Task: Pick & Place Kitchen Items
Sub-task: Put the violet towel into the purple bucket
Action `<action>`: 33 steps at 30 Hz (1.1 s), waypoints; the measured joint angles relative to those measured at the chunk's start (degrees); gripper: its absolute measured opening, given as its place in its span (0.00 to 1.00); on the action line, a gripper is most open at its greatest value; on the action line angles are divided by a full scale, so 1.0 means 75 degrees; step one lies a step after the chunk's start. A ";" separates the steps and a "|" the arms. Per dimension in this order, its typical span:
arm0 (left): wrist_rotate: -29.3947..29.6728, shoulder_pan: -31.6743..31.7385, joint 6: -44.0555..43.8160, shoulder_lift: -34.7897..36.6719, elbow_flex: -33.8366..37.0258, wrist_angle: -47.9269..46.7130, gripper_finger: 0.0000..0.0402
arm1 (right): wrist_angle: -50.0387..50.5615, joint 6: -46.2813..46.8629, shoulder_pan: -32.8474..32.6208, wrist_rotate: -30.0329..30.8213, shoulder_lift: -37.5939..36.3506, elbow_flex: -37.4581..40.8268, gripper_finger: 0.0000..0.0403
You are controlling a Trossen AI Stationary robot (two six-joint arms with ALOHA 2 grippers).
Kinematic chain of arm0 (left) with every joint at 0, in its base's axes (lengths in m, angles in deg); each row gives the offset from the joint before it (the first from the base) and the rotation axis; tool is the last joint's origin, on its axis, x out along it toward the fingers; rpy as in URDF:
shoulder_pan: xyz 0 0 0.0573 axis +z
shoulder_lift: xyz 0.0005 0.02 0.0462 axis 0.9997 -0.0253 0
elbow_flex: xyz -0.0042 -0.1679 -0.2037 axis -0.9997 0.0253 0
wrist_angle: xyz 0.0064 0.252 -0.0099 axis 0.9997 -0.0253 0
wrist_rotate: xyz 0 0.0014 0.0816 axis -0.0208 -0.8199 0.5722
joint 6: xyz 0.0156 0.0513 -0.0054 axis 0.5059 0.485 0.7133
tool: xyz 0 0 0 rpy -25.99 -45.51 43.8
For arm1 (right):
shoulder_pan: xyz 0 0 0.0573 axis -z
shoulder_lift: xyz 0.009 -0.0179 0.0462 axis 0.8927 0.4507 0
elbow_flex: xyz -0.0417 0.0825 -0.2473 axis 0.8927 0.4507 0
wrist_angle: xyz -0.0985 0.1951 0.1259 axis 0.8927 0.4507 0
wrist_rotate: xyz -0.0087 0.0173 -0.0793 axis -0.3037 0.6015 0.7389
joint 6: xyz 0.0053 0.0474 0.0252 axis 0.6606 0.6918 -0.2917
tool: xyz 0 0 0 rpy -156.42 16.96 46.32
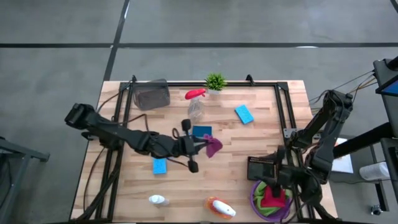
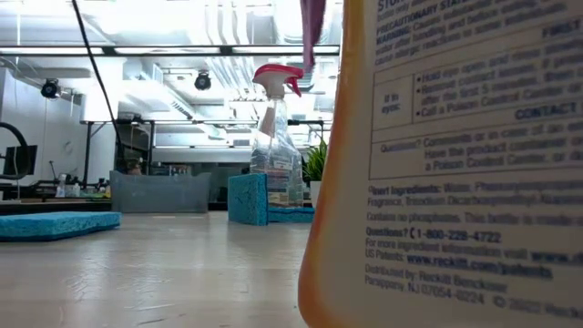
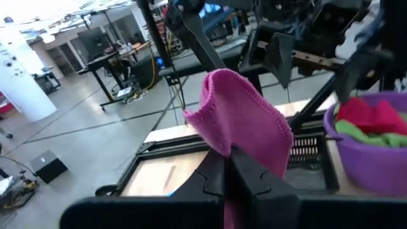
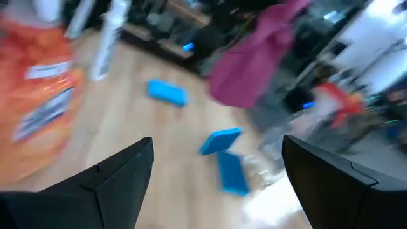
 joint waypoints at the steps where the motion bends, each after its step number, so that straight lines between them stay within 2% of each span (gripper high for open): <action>1: -0.0083 0.0056 0.0034 -0.0082 0.0000 0.0034 0.00 | -0.0101 -0.0008 0.0072 -0.0470 0.0000 0.0017 0.85; 4: -0.0283 0.0199 0.0015 -0.0242 0.0000 0.0013 0.00 | -0.0549 -0.0209 0.0339 -0.1972 0.0000 0.0017 0.85; 7: -0.0455 0.0239 0.0015 -0.0256 0.0000 -0.0048 0.00 | -0.1364 -0.1077 0.0468 -0.2982 0.0000 0.0021 0.85; 11: -0.0669 0.0234 0.0018 -0.0226 0.0000 -0.0040 0.00 | -0.3470 -0.3180 0.0490 -0.3741 -0.0031 0.0093 0.85; 15: -0.0786 0.0231 0.0062 -0.0215 0.0000 0.0160 0.00 | -0.5964 -0.5253 0.0711 -0.4995 -0.0132 0.0547 0.85; 18: -0.1163 0.0240 0.0108 -0.0215 0.0000 0.0397 0.00 | -0.7488 -0.6003 0.1085 -0.5546 -0.0330 0.1120 0.85; 21: -0.1532 0.0240 0.0456 -0.0215 0.0000 0.0884 0.00 | -0.8214 -0.6104 0.1640 -0.5540 -0.0606 0.1705 0.85; 25: -0.2069 0.0248 0.0797 -0.0215 0.0000 0.1655 0.00 | -0.8657 -0.5626 0.2662 -0.5585 -0.0992 0.2304 0.85; 33: -0.2313 0.0565 0.1030 -0.0454 -0.0012 0.2712 0.00 | -0.9039 -0.4588 0.4339 -0.6518 -0.1244 0.2690 0.85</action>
